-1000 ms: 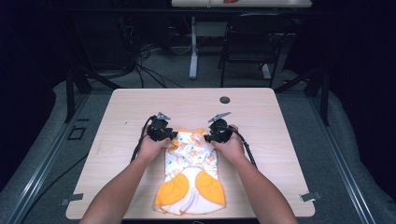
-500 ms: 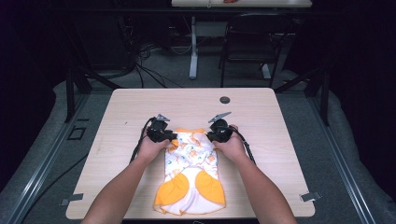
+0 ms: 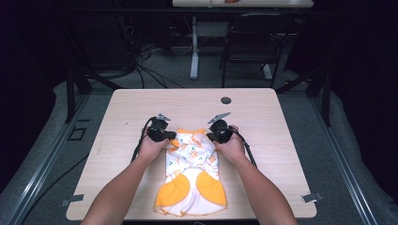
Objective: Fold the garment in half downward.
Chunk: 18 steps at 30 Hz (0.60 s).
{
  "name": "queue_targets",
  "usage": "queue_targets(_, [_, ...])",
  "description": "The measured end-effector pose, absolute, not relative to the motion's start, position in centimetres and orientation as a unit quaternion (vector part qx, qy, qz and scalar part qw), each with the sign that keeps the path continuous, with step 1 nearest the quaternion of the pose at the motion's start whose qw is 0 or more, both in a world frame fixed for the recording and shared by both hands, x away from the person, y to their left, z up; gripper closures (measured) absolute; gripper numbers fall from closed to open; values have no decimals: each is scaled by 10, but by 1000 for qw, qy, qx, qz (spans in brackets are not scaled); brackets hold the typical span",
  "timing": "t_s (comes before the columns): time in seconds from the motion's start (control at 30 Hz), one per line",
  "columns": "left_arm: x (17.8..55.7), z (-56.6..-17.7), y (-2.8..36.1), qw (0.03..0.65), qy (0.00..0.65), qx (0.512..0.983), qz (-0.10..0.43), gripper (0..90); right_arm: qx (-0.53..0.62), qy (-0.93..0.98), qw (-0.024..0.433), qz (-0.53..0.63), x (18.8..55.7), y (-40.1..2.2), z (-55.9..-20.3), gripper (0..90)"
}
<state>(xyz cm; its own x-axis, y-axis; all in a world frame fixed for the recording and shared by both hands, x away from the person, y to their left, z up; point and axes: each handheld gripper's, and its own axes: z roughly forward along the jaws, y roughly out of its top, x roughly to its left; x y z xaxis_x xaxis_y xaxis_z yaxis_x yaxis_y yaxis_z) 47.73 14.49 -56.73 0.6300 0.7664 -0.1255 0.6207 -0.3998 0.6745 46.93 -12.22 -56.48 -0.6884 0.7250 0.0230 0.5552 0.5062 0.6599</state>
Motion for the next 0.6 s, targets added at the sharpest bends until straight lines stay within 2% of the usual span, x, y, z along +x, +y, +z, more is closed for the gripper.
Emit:
queue_targets(0.3, [474,-549,148,372,405,827,117,874,361,852,145,350,463,-124,-549,891])
queue_targets(0.6, [469,-527,151,391,387,824,136,876,373,834,131,385,462,-136,-530,890])
